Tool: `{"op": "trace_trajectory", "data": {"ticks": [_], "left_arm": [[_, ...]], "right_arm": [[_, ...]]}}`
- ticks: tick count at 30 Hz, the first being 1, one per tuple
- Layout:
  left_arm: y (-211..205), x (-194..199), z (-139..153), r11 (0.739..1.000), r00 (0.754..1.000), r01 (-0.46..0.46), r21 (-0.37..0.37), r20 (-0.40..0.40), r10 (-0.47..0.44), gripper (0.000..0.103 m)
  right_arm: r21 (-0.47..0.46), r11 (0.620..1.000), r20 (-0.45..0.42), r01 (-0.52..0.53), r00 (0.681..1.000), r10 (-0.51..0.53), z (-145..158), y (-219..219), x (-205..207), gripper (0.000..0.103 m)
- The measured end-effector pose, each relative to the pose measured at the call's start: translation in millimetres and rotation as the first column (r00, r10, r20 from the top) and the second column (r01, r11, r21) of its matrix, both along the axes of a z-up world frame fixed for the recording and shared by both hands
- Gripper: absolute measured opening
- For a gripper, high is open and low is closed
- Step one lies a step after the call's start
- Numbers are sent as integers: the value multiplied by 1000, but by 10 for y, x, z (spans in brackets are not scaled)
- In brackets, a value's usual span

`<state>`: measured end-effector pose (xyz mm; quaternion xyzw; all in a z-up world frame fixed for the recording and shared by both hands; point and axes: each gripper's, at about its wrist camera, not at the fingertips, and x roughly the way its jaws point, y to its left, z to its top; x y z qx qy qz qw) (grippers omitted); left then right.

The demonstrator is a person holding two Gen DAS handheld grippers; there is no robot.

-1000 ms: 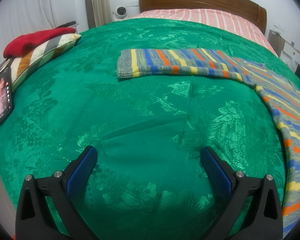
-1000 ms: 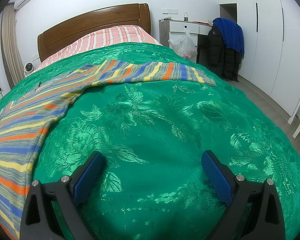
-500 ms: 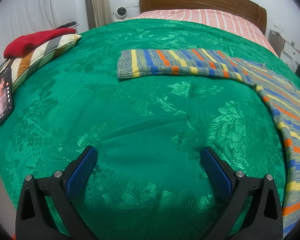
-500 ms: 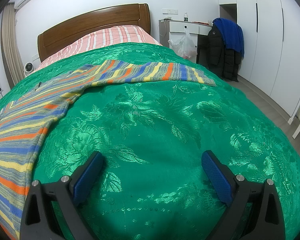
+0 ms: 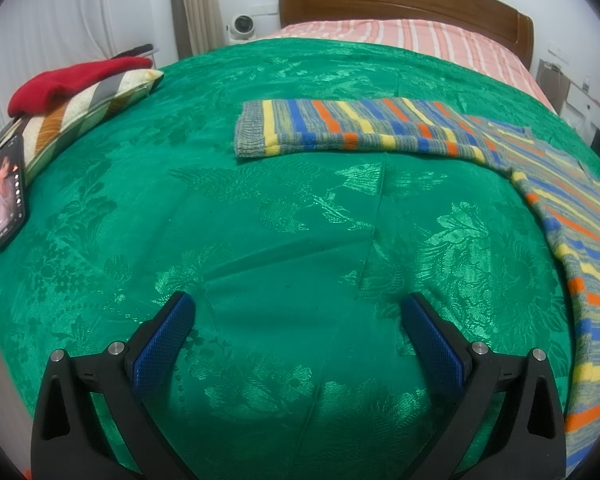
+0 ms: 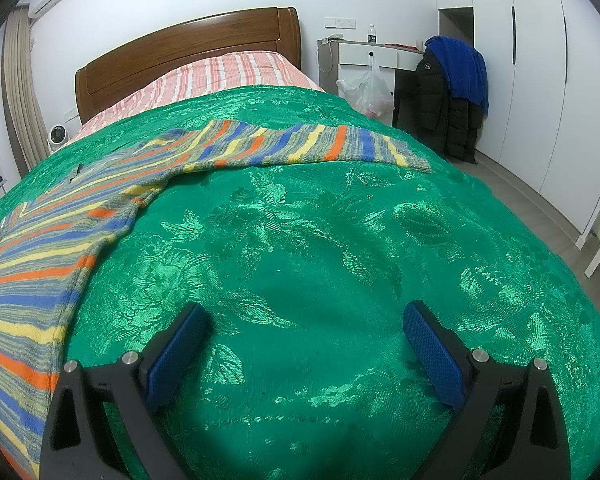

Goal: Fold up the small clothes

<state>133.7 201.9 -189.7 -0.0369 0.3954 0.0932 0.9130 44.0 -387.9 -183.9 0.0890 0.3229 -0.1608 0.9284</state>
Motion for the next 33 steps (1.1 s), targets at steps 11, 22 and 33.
{"op": "trace_trajectory", "data": {"ticks": [11, 22, 33], "left_arm": [[18, 2, 7, 1000, 1000, -5, 3, 12, 5, 103], [-16, -20, -13, 1000, 999, -12, 20, 32, 11, 103], [-65, -51, -24, 999, 999, -22, 36, 43, 21, 103]], "right_arm": [[-11, 1000, -14, 2, 1000, -3, 10, 15, 10, 98], [308, 951, 20, 25, 999, -33, 697, -1087, 41, 99], [811, 572, -32, 123, 985, -167, 19, -2441, 800, 75]]}}
